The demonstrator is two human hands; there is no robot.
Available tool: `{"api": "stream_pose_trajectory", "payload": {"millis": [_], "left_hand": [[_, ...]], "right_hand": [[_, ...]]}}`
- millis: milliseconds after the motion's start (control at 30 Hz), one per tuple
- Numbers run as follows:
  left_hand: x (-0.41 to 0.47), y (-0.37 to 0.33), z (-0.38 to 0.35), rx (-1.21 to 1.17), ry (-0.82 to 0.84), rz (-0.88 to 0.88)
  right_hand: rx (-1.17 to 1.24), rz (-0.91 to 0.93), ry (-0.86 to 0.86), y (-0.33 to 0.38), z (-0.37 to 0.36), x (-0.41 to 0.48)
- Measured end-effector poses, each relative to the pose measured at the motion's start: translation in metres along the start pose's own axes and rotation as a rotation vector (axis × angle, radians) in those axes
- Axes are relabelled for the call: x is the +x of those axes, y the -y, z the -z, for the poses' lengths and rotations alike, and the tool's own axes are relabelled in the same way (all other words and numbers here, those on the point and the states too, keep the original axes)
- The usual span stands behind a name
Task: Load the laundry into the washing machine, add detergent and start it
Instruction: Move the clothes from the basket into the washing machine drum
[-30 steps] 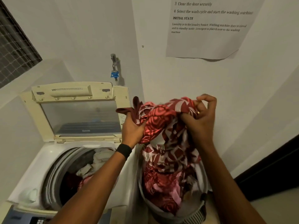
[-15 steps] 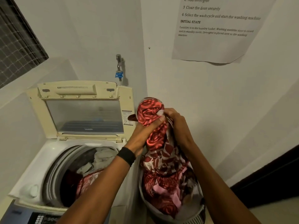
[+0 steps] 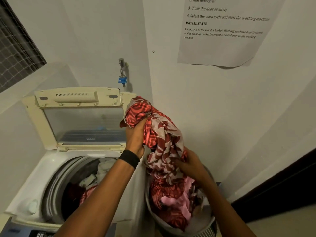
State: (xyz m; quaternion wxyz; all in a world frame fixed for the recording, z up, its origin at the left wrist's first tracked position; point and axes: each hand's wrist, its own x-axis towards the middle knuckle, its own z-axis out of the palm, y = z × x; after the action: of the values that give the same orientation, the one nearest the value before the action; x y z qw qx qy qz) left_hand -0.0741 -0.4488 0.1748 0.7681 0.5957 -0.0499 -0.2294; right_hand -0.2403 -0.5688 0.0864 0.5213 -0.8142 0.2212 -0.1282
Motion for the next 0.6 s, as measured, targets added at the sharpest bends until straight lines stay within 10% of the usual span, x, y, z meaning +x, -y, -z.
{"api": "stream_pose_trajectory", "payload": {"millis": [333, 600], "left_hand": [[0.001, 0.021, -0.004, 0.423, 0.005, -0.264], [-0.018, 0.008, 0.013, 0.41, 0.47, -0.072]], "right_hand": [[0.183, 0.316, -0.549, 0.108, 0.043, 0.04], [0.292, 0.202, -0.365, 0.094, 0.015, 0.052]]}}
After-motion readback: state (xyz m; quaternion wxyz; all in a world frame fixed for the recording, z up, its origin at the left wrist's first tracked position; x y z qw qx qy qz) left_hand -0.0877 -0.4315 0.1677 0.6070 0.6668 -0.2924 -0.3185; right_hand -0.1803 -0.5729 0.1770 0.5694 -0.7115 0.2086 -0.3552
